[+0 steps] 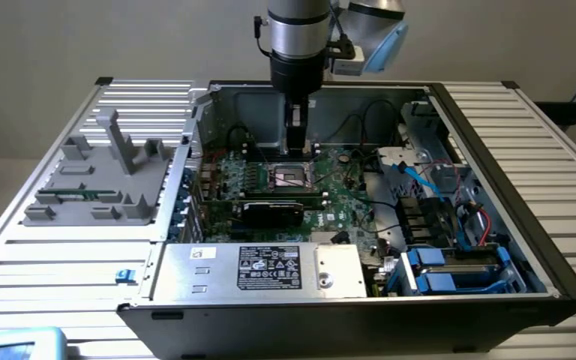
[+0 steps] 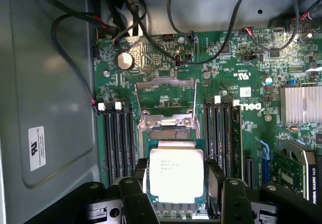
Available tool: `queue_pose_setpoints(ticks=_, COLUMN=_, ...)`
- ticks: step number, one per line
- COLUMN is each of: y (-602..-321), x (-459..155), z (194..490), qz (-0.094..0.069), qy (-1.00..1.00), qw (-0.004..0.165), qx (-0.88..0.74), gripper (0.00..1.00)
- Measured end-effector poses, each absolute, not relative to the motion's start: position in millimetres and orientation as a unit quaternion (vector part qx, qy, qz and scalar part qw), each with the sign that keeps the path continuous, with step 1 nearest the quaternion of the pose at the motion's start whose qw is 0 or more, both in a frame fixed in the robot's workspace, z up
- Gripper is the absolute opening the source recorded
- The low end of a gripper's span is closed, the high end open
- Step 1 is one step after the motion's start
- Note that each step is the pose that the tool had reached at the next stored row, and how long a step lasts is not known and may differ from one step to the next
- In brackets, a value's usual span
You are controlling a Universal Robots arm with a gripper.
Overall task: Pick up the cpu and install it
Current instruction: 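Place the cpu into insertion slot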
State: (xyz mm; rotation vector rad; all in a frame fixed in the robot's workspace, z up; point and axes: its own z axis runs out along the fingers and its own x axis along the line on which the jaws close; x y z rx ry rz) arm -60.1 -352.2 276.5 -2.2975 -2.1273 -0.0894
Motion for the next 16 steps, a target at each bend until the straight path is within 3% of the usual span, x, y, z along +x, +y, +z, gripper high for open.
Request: queue_pose_setpoints(ticks=16, y=-352.2, x=-61.1, z=252.5, qz=-0.028, qy=-0.701, qw=0.005, qx=-0.713, gripper=0.55)
